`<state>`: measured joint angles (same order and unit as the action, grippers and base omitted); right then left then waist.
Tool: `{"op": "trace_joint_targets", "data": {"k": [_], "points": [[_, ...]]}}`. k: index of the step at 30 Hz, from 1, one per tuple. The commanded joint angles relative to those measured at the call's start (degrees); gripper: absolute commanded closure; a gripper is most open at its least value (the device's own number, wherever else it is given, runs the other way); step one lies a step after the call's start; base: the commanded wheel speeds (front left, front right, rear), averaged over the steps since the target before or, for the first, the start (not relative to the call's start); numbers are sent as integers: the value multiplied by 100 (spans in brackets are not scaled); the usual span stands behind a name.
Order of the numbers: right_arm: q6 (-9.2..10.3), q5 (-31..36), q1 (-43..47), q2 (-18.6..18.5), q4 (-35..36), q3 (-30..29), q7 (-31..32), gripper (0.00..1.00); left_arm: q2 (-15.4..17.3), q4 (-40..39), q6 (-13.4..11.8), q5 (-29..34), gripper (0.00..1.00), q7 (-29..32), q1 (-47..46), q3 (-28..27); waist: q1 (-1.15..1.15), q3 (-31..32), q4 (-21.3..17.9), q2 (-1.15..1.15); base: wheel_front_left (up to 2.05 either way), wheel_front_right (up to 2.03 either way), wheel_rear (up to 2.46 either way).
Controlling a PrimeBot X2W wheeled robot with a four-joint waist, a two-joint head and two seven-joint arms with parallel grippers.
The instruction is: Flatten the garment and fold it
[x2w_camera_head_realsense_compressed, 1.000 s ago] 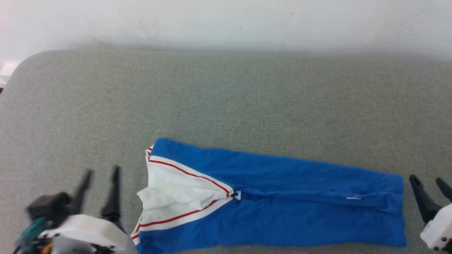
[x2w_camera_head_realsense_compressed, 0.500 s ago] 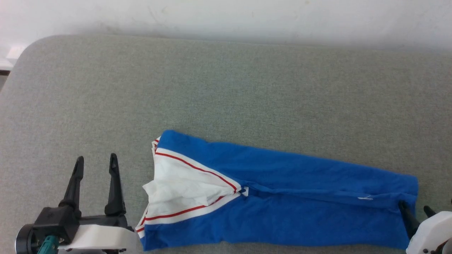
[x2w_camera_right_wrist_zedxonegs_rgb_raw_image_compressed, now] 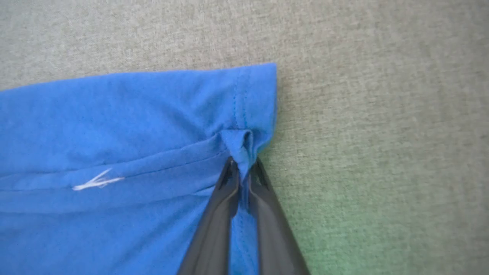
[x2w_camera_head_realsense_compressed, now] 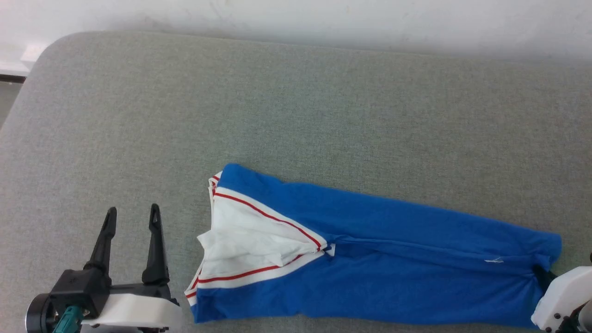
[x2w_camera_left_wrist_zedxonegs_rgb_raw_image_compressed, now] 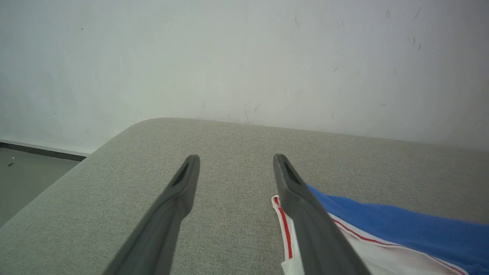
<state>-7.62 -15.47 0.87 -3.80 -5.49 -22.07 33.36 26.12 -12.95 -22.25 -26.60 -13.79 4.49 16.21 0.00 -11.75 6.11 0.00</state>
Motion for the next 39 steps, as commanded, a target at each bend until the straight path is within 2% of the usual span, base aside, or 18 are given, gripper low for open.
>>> {"op": "trace_joint_targets", "data": {"k": [1,4,13,17,23,31,39], "points": [[13,73,12,62,-160,-1,0,100,22,13,-6,50,0,14,-56,-1,0,37,-7,0,0,0,0],[13,132,-83,12,-101,-153,-168,100,51,4,-47,59,0,42,10,-9,0,120,-47,0,0,0,0],[13,638,-141,-676,135,-1142,-420,100,78,-13,-50,59,0,150,83,95,0,306,-111,0,0,0,0],[13,506,-67,-758,270,-1146,-470,100,64,18,-53,43,0,167,120,132,0,380,-118,0,0,0,0],[13,-153,55,-392,967,-148,-87,100,2,63,-52,-43,0,136,186,129,0,500,-169,0,0,0,0],[13,-686,212,-126,2129,1394,605,100,-70,101,-31,-112,0,76,191,115,0,551,-170,0,0,0,0],[13,-838,-32,-6,2389,2716,817,100,-132,188,31,-165,0,48,94,145,0,454,-56,0,0,0,0]]}}
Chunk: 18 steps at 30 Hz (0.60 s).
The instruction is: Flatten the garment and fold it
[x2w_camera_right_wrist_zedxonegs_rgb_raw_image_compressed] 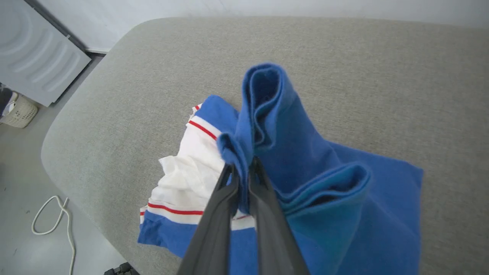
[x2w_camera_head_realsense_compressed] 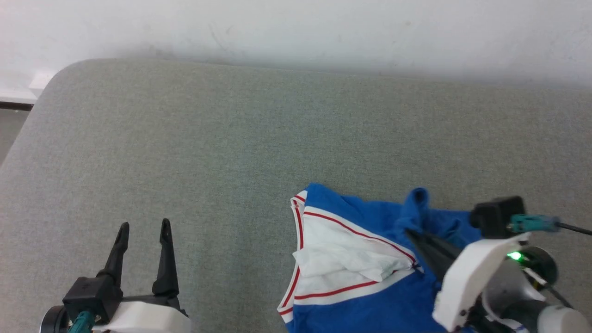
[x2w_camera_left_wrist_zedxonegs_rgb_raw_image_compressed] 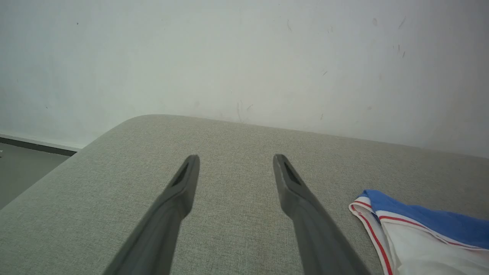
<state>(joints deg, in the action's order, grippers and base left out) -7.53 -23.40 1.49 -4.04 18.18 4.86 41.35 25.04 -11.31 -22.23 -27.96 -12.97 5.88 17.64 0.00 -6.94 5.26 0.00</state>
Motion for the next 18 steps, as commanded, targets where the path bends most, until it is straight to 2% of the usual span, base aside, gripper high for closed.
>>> {"op": "trace_joint_targets", "data": {"k": [1,9,18], "points": [[4,-58,-147,31,-8,172,17,100,-29,38,37,-32,0,-38,-57,7,0,-40,45,0,0,0,0],[4,68,-718,80,-537,967,-140,100,-68,125,78,-58,0,-39,-171,55,0,-203,192,0,0,0,0],[4,391,-1233,112,-1711,1268,-528,100,-197,295,154,-80,0,-63,-337,165,0,-314,323,0,0,0,0]]}}
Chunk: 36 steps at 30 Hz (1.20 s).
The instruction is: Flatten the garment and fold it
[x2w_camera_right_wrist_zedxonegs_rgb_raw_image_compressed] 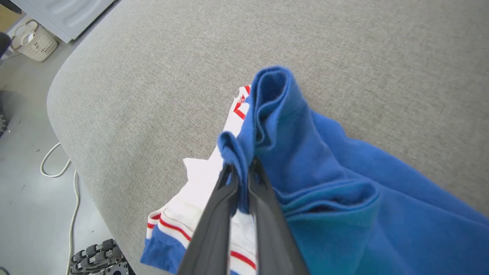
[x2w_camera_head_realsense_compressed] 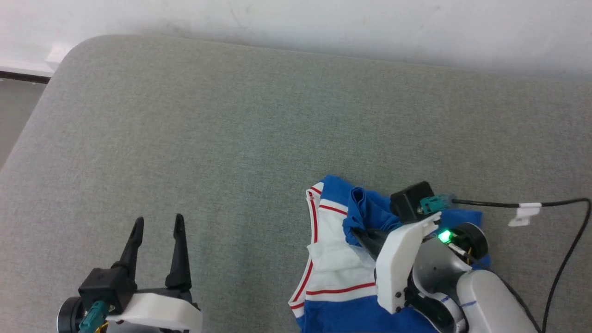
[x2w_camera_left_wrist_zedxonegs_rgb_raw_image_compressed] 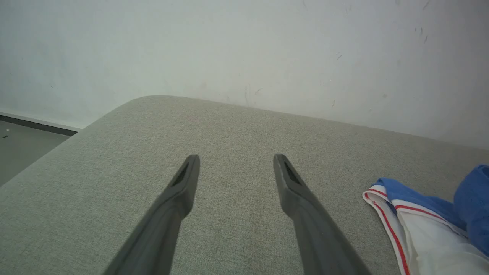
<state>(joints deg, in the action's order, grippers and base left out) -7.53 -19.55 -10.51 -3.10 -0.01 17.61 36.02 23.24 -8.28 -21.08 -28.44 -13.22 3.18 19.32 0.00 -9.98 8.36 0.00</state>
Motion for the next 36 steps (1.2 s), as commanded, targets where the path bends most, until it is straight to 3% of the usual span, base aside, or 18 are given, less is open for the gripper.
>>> {"op": "trace_joint_targets", "data": {"k": [1,13,14,15,20,24,32,36], "points": [[4,24,-80,20,-62,36,-41,100,-34,21,53,-34,0,-42,-93,13,0,-13,35,0,0,0,0],[4,383,-553,22,-1652,423,-462,99,-168,353,215,-91,0,-88,-218,127,0,84,191,0,0,0,0],[4,393,-577,22,-1763,454,-458,63,-174,377,225,-98,0,-90,-218,133,0,105,193,0,0,0,0],[4,377,-599,22,-1851,479,-470,0,-177,400,233,-104,0,-92,-215,138,0,128,192,0,0,0,0],[4,-58,-687,22,-1808,616,-645,0,-142,460,249,-142,0,-95,-129,130,0,259,106,0,0,0,0],[4,-380,-611,22,-1215,384,-658,0,-77,419,239,-150,0,-68,-69,119,0,301,18,0,0,0,0],[4,214,524,22,713,-1778,-738,0,6,178,120,-111,0,-47,61,85,0,257,-216,0,0,0,0],[4,396,1168,22,1138,-2446,-666,0,55,44,80,-106,0,-46,120,52,0,158,-316,0,0,0,0]]}}
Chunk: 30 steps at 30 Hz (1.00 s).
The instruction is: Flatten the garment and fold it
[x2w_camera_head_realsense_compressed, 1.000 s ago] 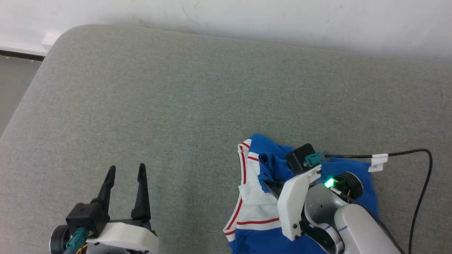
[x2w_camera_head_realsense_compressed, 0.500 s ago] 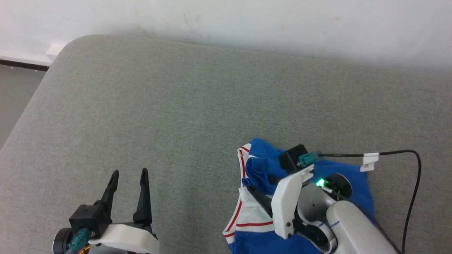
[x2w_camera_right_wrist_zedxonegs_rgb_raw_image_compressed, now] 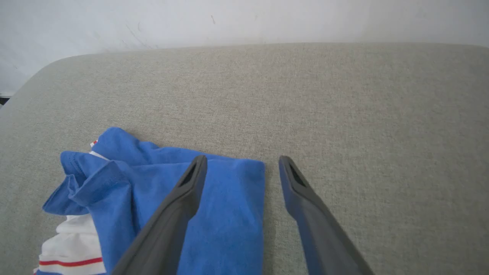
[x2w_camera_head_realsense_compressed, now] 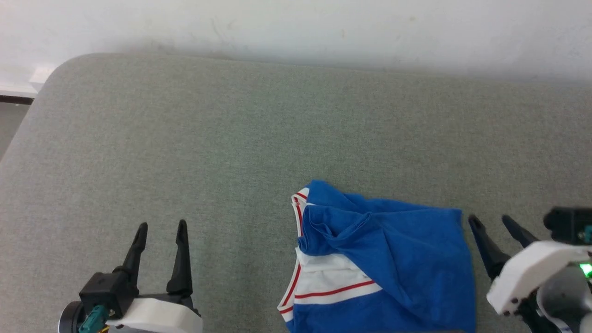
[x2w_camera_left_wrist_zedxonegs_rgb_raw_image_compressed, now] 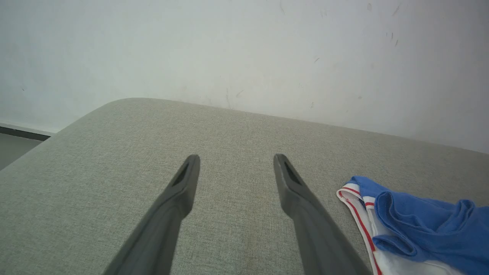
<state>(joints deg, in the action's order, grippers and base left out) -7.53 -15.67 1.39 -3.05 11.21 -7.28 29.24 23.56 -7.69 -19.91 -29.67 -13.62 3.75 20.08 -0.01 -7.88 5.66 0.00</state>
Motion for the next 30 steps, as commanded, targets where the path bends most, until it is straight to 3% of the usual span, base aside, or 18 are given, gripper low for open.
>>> {"op": "trace_joint_targets", "data": {"k": [1,6,17,18,19,20,30], "points": [[4,-77,79,17,13,-72,-14,0,32,-40,-44,16,0,-7,68,-32,1,-76,-63,0,0,0,0],[4,-293,280,17,-396,-168,-77,0,79,-126,-44,24,0,19,33,-36,1,-222,-62,0,0,0,0],[4,-659,-221,17,-1727,-17,-142,0,73,-148,-51,92,0,107,-223,55,1,-439,277,0,0,0,0],[4,-691,-265,17,-1831,-7,-129,17,74,-139,-47,94,0,113,-229,67,1,-444,302,0,0,0,0],[4,-713,-308,17,-1926,13,-108,73,73,-133,-47,93,0,117,-234,73,1,-448,319,0,0,0,0],[4,-721,-343,17,-2006,33,-86,100,72,-126,-45,92,0,122,-241,81,1,-447,336,0,0,0,0],[4,-550,-572,17,-2119,-43,-169,100,107,-122,-77,90,0,193,-297,94,1,-245,215,0,0,0,0]]}}
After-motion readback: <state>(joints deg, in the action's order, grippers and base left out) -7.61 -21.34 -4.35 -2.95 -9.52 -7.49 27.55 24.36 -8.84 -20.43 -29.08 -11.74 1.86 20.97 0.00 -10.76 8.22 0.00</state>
